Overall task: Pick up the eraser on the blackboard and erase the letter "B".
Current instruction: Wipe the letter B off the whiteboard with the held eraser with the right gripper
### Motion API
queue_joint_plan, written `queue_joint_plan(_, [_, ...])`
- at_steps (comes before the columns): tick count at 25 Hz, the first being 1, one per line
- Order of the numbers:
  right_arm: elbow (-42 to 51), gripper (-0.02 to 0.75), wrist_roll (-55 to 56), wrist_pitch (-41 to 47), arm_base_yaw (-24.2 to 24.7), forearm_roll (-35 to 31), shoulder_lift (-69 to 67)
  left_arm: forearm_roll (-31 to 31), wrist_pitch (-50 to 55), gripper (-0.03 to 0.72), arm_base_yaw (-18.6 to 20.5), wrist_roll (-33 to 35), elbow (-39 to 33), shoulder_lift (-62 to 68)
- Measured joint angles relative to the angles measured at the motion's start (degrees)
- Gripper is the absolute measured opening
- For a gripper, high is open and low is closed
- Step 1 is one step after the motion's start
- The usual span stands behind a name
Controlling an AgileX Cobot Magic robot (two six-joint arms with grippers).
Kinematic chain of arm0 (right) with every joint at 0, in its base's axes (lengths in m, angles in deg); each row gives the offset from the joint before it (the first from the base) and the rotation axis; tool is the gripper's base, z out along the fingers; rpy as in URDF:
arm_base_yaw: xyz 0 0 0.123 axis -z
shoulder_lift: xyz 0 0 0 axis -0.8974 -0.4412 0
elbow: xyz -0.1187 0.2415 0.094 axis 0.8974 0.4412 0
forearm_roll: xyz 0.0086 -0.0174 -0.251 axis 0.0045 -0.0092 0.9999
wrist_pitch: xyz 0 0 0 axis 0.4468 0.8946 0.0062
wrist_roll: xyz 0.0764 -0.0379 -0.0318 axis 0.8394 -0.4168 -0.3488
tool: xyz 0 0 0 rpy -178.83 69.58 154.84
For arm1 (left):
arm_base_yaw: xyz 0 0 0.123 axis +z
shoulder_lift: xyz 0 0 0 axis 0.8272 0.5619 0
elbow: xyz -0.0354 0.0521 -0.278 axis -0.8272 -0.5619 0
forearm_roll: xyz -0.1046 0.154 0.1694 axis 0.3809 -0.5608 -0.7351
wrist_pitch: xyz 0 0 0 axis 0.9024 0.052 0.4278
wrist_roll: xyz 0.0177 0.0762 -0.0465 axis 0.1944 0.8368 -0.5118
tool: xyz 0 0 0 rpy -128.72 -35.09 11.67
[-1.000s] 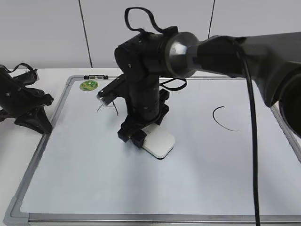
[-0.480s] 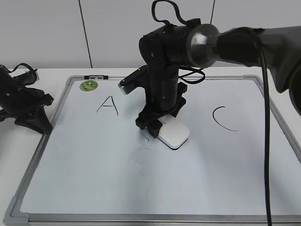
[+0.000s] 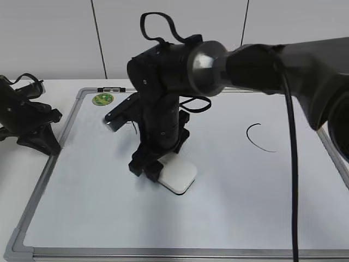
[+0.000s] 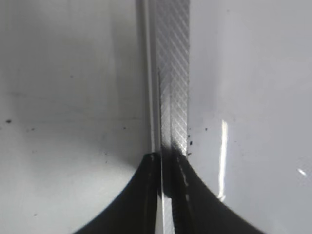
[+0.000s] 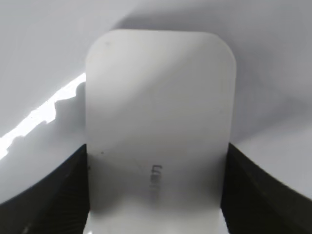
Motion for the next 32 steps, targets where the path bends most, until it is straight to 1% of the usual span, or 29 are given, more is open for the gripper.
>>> queue_joint_plan(6, [0.2,0.529,-0.3,-0.3,-4.8,-1.5,0.0,0.0,0.0,0.034,0.0,0.0,0.0,0.0])
queue_joint_plan(9, [0.3,0.529,-0.8,-0.7,-5.9,-1.8,0.0,0.0,0.0,0.034,0.0,0.0,0.0,0.0])
queue_joint_plan(14, [0.4,0.529,-0.9,-1.0,-6.0,-0.7,0.0,0.0,0.0,0.034,0.0,0.0,0.0,0.0])
queue_joint_plan(19, [0.5,0.529,-0.7,-1.2,-4.1,-1.6,0.0,0.0,0.0,0.034,0.0,0.0,0.0,0.0])
queue_joint_plan(23, [0.5,0.529,-0.1,-2.0,-1.3,0.6,0.0,0.0,0.0,0.034,0.0,0.0,0.0,0.0])
queue_joint_plan(24, [0.5,0.529,-0.1,-2.0,-1.3,0.6,0.0,0.0,0.0,0.034,0.0,0.0,0.0,0.0])
queue_joint_plan(25, [0.5,0.529,0.0,-2.3,0.4,1.4,0.1,0.0,0.0,0.034,0.0,0.0,0.0,0.0])
queue_joint_plan(32, [0.5,0.529,1.0,-1.9,6.0,4.8,0.5,-0.1,0.0,0.034,0.0,0.0,0.0,0.0])
